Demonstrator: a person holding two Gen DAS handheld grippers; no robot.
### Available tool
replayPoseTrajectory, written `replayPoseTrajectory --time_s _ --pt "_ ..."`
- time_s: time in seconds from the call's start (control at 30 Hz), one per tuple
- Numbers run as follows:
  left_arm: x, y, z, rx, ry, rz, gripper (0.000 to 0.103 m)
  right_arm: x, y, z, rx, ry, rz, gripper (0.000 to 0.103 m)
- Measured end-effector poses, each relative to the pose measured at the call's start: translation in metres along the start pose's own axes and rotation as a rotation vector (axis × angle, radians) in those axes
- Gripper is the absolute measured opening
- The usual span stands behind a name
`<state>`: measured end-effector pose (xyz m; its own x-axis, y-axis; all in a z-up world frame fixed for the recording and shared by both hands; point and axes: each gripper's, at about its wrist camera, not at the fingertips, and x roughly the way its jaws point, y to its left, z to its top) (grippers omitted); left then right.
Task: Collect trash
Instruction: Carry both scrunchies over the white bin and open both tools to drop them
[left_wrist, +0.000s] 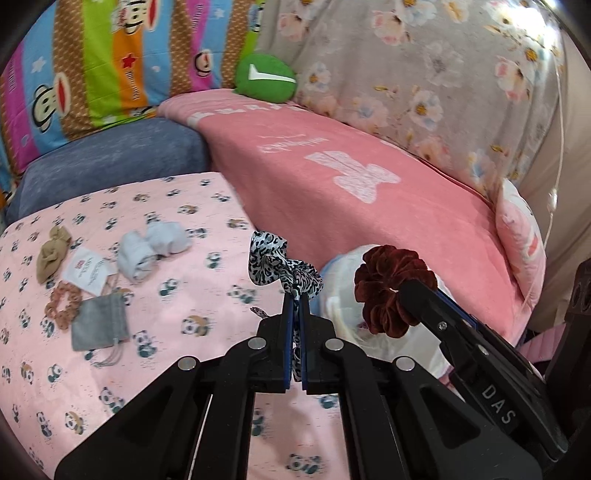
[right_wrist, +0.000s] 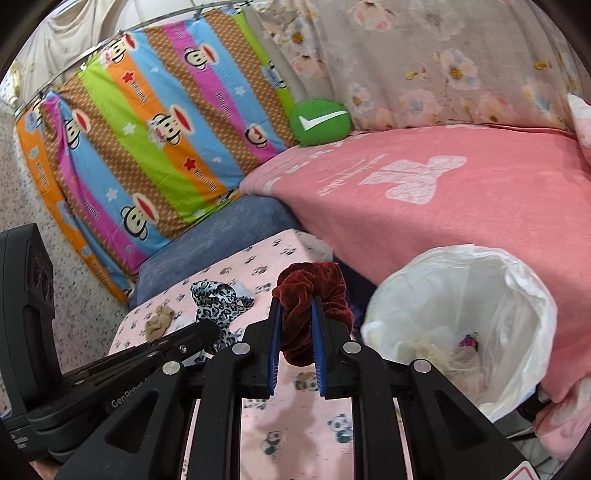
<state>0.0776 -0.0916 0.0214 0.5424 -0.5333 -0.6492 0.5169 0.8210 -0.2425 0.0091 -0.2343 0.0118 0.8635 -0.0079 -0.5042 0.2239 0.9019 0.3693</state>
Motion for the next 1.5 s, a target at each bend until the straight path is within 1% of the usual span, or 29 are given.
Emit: replayPoseTrajectory --time_s 0.13,0.47,0.67,0.83,0.87,0.93,0.97,1.0,1.03,1.1,1.23,1.27,1.33,1.5 --pt "0.006 -0.027 0.001 0.041 0.008 -0.032 0.002 -0.01 -0.025 0.004 0.035 -0.018 -0.023 0.015" --pt "0.028 -0.077 0.005 0.115 0.035 -0.118 0.002 -0.027 -0.078 0.011 0.102 -0.053 -0.083 0.015" --pt "0.044 -0.103 0.004 0.157 0.065 -0.155 0.003 -0.032 -0.104 0.012 0.135 -0.063 -0.117 0.015" --pt "0.055 -0.116 0.005 0.176 0.078 -0.162 0.005 -0.034 -0.119 0.013 0.156 -0.065 -0.136 0.015" --pt "0.057 -0.117 0.005 0.174 0.079 -0.163 0.009 -0.034 -0.121 0.013 0.157 -0.065 -0.139 0.015" --pt "0.058 -0.116 0.005 0.164 0.074 -0.156 0.023 -0.034 -0.124 0.013 0.158 -0.066 -0.142 0.015" --pt "0.057 -0.115 0.006 0.154 0.066 -0.149 0.04 -0.035 -0.126 0.013 0.157 -0.067 -0.143 0.015" --pt "0.056 -0.113 0.007 0.146 0.056 -0.143 0.053 -0.035 -0.126 0.014 0.157 -0.068 -0.144 0.015" --pt "0.054 -0.113 0.007 0.14 0.044 -0.137 0.055 -0.035 -0.127 0.014 0.157 -0.069 -0.146 0.016" --pt "0.052 -0.112 0.009 0.139 0.033 -0.133 0.055 -0.033 -0.128 0.015 0.156 -0.072 -0.147 0.021" --pt "0.05 -0.108 0.009 0.147 0.026 -0.105 0.055 -0.031 -0.125 0.014 0.152 -0.069 -0.146 0.021" --pt "0.049 -0.107 0.009 0.146 0.025 -0.101 0.055 -0.03 -0.124 0.014 0.148 -0.069 -0.147 0.022" --pt "0.049 -0.104 0.008 0.141 0.026 -0.094 0.056 -0.029 -0.121 0.015 0.143 -0.07 -0.145 0.03" --pt "0.047 -0.094 0.006 0.125 0.022 -0.076 0.055 -0.026 -0.112 0.016 0.122 -0.062 -0.138 0.031"
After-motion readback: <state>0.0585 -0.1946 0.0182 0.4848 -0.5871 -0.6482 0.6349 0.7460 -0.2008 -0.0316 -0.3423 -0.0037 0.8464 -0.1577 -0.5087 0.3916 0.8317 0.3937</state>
